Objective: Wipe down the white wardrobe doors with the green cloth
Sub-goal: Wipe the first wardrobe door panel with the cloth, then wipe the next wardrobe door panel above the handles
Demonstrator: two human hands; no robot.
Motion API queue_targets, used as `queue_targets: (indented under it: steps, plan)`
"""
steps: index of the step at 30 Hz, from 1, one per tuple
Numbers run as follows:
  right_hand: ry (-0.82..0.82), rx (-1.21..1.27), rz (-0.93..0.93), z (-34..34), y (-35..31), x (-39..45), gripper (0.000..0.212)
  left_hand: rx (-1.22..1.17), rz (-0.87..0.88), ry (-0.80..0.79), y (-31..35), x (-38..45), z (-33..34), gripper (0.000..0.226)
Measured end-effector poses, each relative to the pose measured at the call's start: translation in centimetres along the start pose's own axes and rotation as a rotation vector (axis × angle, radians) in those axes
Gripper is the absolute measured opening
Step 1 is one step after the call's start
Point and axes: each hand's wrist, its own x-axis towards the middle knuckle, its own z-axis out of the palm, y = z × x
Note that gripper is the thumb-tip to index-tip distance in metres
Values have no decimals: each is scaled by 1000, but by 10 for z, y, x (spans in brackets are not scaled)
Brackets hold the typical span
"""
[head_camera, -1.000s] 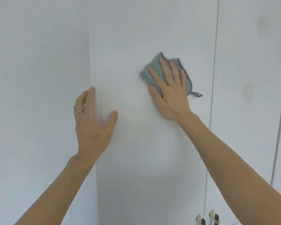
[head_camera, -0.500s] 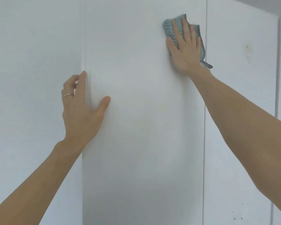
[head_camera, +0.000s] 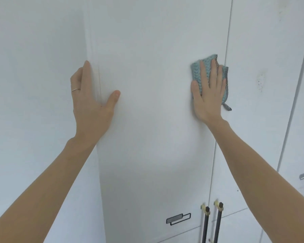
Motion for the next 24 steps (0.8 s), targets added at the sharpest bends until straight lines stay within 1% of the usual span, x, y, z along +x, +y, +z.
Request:
queue_targets:
  steps: [6, 10, 14, 16, 18, 20, 22, 24]
  plan:
    - [-52, 22, 15, 31, 35, -173, 57, 7, -77, -56, -27, -81, -5, 98]
    - [-100, 27, 45, 51, 47, -277, 57, -5, -125, -88, -49, -136, -10, 101]
    - [-164, 35, 142, 67, 41, -373, 58, -13, -170, -128, -68, -182, -13, 100]
    - [-210, 53, 143, 75, 28, -418, 58, -7, -180, -152, -76, -202, -17, 99]
    - [-267, 80, 93, 85, 9, -456, 58, -6, -203, -182, -84, -219, -22, 98]
    - [-323, 99, -23, 93, -19, -483, 56, -3, -222, -204, -90, -233, -28, 96]
    - [-353, 78, -152, 99, -47, -494, 52, -3, -216, -211, -93, -238, -33, 93]
    - [-342, 50, -217, 104, -68, -484, 47, -20, -208, -196, -94, -235, -36, 85]
